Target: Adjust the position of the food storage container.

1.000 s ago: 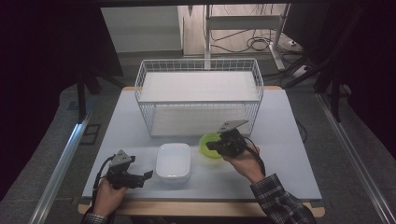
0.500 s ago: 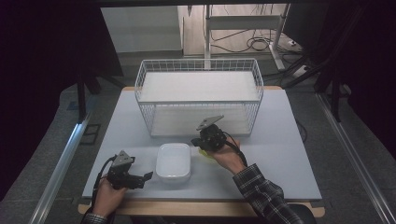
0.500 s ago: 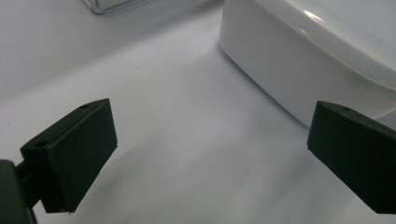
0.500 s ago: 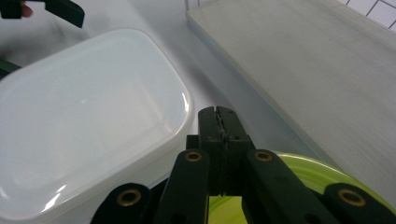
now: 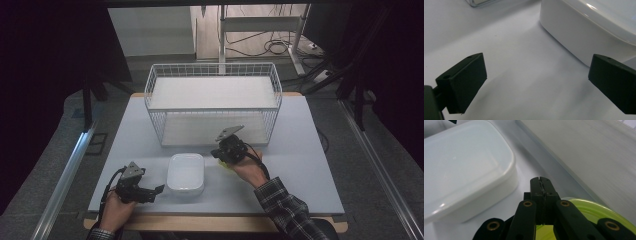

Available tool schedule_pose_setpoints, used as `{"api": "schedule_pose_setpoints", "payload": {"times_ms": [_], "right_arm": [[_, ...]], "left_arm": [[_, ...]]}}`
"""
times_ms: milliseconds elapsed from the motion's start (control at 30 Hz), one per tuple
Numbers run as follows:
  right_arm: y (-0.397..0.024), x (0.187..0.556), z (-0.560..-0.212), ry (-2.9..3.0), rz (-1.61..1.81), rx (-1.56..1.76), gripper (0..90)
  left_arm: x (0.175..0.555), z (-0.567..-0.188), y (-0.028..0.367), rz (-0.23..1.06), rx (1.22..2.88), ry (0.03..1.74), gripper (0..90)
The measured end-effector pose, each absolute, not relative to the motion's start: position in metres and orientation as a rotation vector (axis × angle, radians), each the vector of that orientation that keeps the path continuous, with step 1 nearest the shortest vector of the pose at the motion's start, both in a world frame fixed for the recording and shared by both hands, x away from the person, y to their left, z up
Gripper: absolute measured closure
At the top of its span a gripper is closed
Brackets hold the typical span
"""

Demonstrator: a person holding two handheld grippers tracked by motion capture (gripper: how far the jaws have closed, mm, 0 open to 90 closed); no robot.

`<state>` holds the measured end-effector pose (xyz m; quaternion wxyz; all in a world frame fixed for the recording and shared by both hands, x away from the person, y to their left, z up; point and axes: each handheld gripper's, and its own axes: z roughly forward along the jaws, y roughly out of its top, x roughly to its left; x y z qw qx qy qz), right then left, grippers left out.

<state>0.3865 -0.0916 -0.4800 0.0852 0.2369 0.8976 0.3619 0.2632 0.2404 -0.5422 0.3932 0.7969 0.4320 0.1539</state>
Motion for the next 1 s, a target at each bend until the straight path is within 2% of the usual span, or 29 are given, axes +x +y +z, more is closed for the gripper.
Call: {"api": "schedule_pose_setpoints", "payload": {"times_ms": [400, 1000], "right_arm": [[-0.142, 0.378, -0.48, 2.624, 1.027, 0.828, 89.6], [-0.227, 0.368, -0.477, 2.495, 1.043, 1.014, 89.5]], "left_arm": [[0.264, -0.541, 0.239, 0.352, 2.008, 1.125, 2.5], [0.261, -0.538, 0.232, 0.327, 2.081, 1.12, 6.5]]}}
